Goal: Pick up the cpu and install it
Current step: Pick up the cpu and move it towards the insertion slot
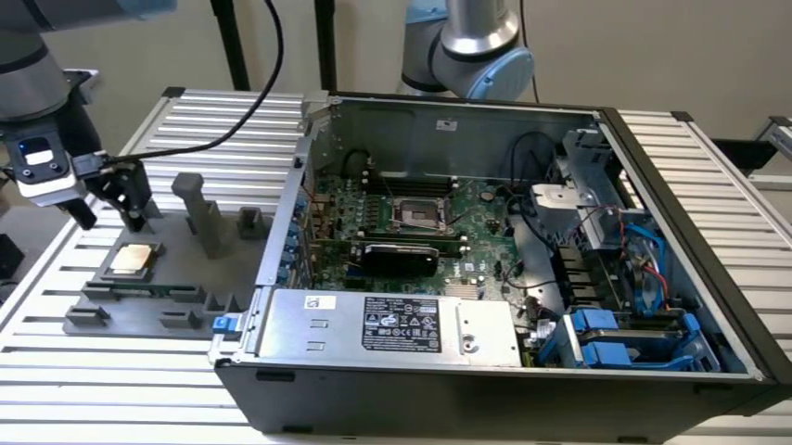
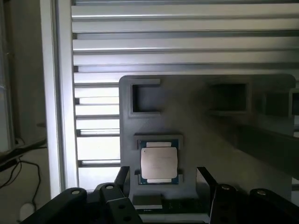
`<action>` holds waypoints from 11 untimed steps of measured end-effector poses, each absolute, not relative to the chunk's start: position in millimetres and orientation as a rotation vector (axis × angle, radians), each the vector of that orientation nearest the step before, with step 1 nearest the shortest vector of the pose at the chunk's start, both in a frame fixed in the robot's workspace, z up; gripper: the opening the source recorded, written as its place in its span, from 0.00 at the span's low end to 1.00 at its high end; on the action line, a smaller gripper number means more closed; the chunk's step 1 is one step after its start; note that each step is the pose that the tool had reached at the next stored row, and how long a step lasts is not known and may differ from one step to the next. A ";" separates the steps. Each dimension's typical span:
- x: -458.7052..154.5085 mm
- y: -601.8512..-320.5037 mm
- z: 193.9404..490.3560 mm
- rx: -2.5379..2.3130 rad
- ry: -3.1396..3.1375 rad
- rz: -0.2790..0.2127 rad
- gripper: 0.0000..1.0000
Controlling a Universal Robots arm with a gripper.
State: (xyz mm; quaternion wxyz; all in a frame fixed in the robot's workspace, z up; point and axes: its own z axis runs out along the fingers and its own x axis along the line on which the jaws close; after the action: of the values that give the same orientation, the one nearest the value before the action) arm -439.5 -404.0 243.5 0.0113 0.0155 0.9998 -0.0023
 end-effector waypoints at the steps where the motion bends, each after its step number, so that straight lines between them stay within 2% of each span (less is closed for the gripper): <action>1: -439.5 -404.0 241.6 0.048 3.119 -0.007 0.67; 11: -439.5 -404.3 223.4 0.044 3.119 -0.007 0.67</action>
State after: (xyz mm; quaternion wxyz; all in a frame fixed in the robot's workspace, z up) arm -439.5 -404.3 223.4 0.0114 0.0142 0.9998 -0.0023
